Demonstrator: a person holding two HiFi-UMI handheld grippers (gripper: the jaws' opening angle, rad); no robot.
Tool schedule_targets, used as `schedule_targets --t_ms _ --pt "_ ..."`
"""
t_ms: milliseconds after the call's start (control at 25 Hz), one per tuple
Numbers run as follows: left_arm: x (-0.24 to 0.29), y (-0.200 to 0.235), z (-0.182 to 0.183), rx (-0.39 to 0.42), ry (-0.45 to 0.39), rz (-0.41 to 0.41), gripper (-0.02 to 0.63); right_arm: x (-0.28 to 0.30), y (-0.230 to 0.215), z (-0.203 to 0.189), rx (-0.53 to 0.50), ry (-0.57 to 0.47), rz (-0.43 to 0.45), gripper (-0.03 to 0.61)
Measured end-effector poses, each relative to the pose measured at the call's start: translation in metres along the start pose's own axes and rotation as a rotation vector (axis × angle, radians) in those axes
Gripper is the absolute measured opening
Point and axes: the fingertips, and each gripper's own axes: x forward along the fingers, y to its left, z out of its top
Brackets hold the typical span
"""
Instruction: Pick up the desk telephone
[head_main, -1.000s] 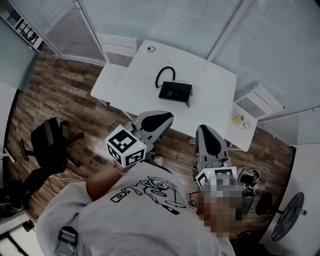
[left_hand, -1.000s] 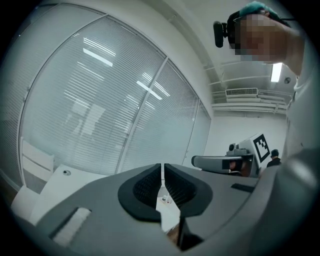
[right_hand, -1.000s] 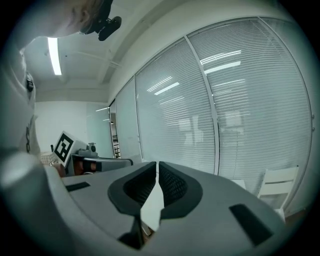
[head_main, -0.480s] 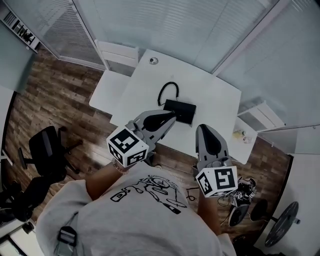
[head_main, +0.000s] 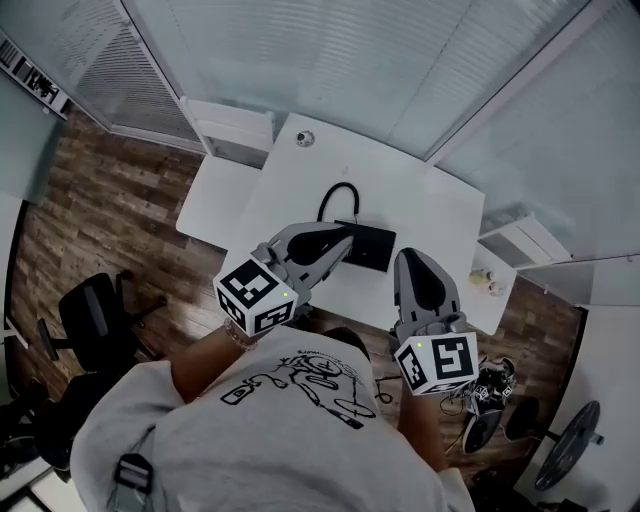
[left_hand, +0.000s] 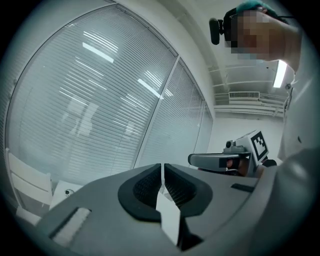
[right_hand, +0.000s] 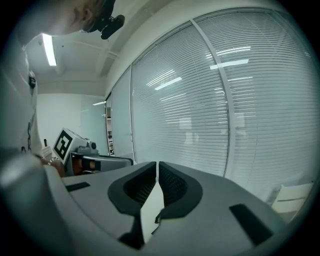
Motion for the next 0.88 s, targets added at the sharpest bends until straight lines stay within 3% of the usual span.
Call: schedule_targets --t_ms 560,880 --pt "0.042 0.014 -0.009 -0.018 0.005 -0.02 0.018 0.017 -0.045 -0.019 0.011 0.048 -0.012 0.017" --pt "0.058 0.028 -0.047 -0.051 0.052 0.007 0.019 0.024 -0.068 -0.063 0.052 0.106 0.01 0.017"
